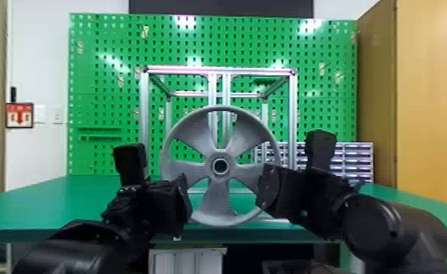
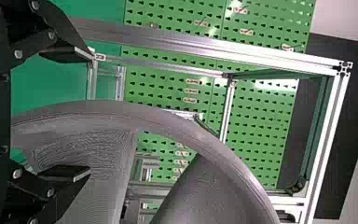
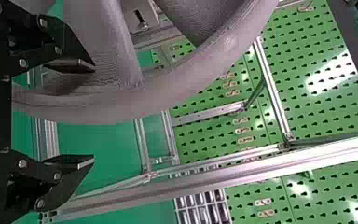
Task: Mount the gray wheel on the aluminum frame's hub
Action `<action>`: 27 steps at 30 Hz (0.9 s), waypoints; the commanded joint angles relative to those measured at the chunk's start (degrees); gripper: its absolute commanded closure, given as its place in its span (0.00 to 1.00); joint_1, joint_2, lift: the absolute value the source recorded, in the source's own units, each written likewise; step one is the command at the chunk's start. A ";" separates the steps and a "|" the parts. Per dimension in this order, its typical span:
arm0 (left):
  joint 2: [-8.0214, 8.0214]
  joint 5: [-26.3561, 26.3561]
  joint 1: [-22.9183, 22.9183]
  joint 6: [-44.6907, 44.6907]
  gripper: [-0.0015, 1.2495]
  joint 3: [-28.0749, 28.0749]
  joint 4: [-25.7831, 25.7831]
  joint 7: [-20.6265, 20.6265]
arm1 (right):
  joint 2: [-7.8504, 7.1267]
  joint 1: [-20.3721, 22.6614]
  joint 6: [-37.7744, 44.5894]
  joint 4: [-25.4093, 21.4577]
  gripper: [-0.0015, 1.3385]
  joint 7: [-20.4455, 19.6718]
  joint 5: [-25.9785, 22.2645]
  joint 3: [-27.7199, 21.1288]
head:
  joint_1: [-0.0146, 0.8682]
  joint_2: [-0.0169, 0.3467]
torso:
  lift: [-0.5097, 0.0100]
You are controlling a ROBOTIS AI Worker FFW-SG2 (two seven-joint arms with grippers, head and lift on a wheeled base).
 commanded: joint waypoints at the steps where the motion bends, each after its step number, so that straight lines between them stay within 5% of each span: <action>1: 0.00 0.01 0.19 0.00 0.23 0.08 -0.14 0.00 | 0.05 0.16 -0.39 0.00 0.30 0.00 -0.36 -0.05 | 0.01 0.06 | 0.02; 7: 0.00 -0.17 0.36 0.00 0.09 0.08 -0.49 0.00 | 0.05 0.42 -0.92 0.00 0.13 0.00 -0.80 -0.14 | 0.01 0.06 | 0.02; 27: 0.35 -1.40 2.21 0.09 0.08 0.52 -3.91 0.00 | 0.05 2.53 -1.45 -3.60 0.01 0.00 -1.59 -0.84 | 0.01 0.06 | 0.02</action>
